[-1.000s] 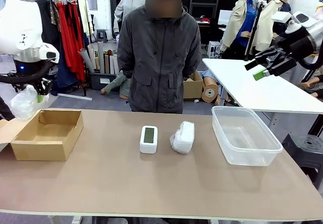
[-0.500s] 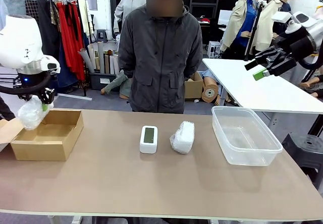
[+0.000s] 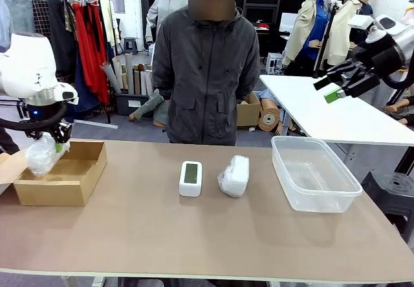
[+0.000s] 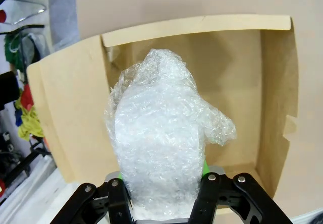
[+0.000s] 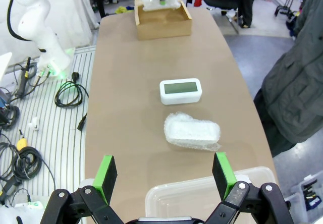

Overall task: Separate and place wrapped and unwrapped clocks.
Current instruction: If the picked Digital clock is wrapped, place it in the Package Box ; if not, place it in the Organizing box.

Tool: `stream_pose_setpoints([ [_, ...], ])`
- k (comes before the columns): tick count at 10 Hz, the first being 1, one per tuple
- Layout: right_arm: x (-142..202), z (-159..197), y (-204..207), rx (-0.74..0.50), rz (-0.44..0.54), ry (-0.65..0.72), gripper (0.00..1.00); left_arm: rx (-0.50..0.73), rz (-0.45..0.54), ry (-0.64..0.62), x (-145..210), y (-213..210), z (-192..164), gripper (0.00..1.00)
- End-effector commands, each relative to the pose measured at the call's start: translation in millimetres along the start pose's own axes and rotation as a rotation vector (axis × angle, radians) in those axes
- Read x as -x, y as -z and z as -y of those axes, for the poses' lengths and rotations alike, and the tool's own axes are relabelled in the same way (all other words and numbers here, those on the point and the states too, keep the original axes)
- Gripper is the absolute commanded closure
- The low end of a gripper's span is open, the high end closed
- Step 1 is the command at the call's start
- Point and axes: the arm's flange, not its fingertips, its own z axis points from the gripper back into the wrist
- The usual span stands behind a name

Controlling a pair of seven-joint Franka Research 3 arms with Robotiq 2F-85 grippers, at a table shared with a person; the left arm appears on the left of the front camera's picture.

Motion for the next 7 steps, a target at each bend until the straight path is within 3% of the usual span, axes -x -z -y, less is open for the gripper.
stream_pose_setpoints([
  [1, -1, 0, 0, -0.002, 0.003, -0.005, 0.0, 0.093, -0.009, 0.061, 1, -18, -7, 1.0],
  [2, -1, 0, 0, -0.002, 0.003, -0.005, 0.0, 0.0, 0.0, 0.0, 0, 0, 0, 1.0],
  [7, -1, 0, 0, -0.002, 0.003, -0.005, 0.0, 0.016, -0.002, 0.02, -3, 11, 6, 1.0],
])
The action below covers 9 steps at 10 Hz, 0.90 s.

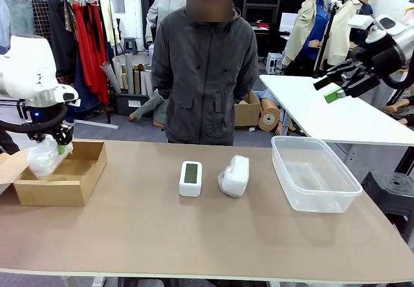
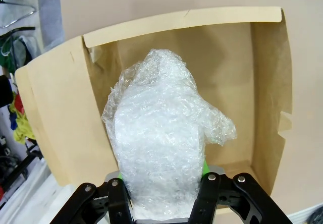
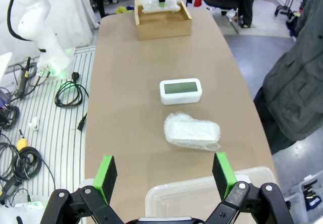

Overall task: Separate and place wrapped and unwrapped clocks.
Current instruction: If the picked Digital clock is wrapped, place it in the Package Box ; if not, place it in the Organizing box.

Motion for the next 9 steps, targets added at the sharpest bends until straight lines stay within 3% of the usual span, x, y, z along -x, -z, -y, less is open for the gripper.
stream_pose_setpoints([
  [1, -1, 0, 0, -0.002, 0.003, -0.005, 0.0, -0.04, 0.011, -0.006, -3, 6, 1, 1.0],
  [9, -1, 0, 0, -0.002, 0.003, -0.005, 0.0, -0.078, -0.021, -0.026, -8, 32, -7, 1.0],
])
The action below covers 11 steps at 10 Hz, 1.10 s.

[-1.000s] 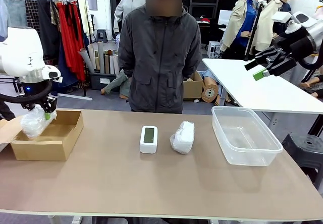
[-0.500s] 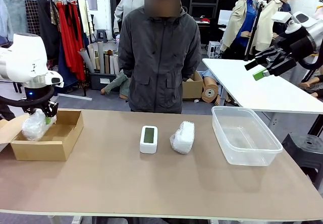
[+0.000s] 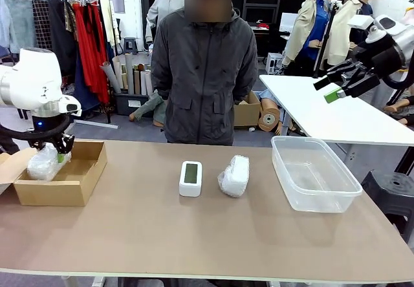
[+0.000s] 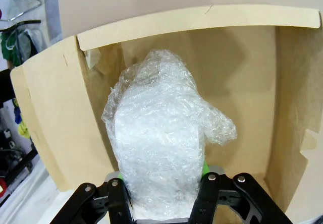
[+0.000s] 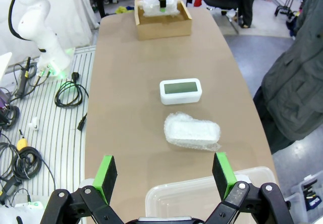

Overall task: Separate and place wrapped and unwrapped clocks.
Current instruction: If the picked Digital clock is wrapped, place it in the Package Box ; if not, place it in the Organizing box.

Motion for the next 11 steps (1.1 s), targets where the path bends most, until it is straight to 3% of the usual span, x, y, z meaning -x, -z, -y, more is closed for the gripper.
stream_pose_setpoints([
  [1, -1, 0, 0, -0.002, 0.003, -0.005, 0.0, -0.029, 0.005, -0.017, -2, 4, -5, 1.0],
  [3, -1, 0, 0, -0.002, 0.003, -0.005, 0.0, -0.036, -0.005, -0.006, -4, 12, -5, 1.0],
  [4, -1, 0, 0, -0.002, 0.003, -0.005, 0.0, -0.034, -0.007, -0.003, -4, 15, -3, 0.88],
  [8, -1, 0, 0, -0.002, 0.003, -0.005, 0.0, -0.032, -0.012, 0.006, -5, 16, -4, 0.13],
  [9, -1, 0, 0, -0.002, 0.003, -0.005, 0.0, -0.032, -0.013, 0.005, -4, 16, -4, 0.0],
  [11, -1, 0, 0, -0.002, 0.003, -0.005, 0.0, -0.032, -0.012, 0.004, -4, 14, -5, 0.0],
])
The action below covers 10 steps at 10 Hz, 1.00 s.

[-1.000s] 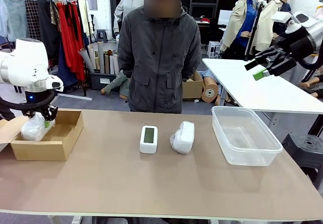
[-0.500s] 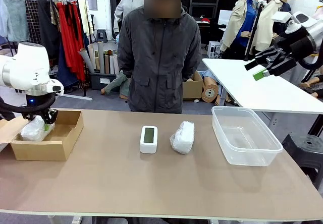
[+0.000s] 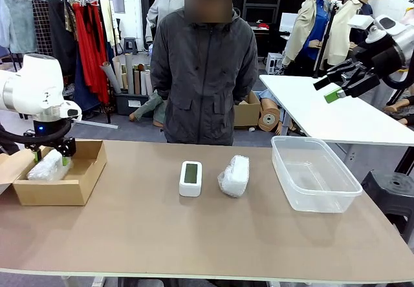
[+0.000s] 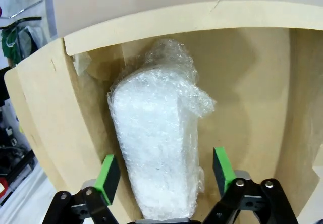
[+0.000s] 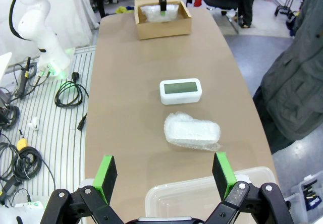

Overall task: Separate and place wrapped and unwrapped clocks.
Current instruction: If the picked Digital clock is wrapped, place it in the Package Box ; if not, place it in the Organizing box.

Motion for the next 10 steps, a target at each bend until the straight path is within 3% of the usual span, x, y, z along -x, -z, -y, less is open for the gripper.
stream_pose_setpoints([
  [1, -1, 0, 0, -0.002, 0.003, -0.005, 0.0, -0.018, 0.021, -0.002, 0, -8, -2, 0.0],
  [7, -1, 0, 0, -0.002, 0.003, -0.005, 0.0, 0.087, 0.07, -0.002, 17, -69, 10, 0.0],
  [10, -1, 0, 0, -0.002, 0.003, -0.005, 0.0, 0.066, 0.076, -0.015, 12, -75, 13, 0.0],
])
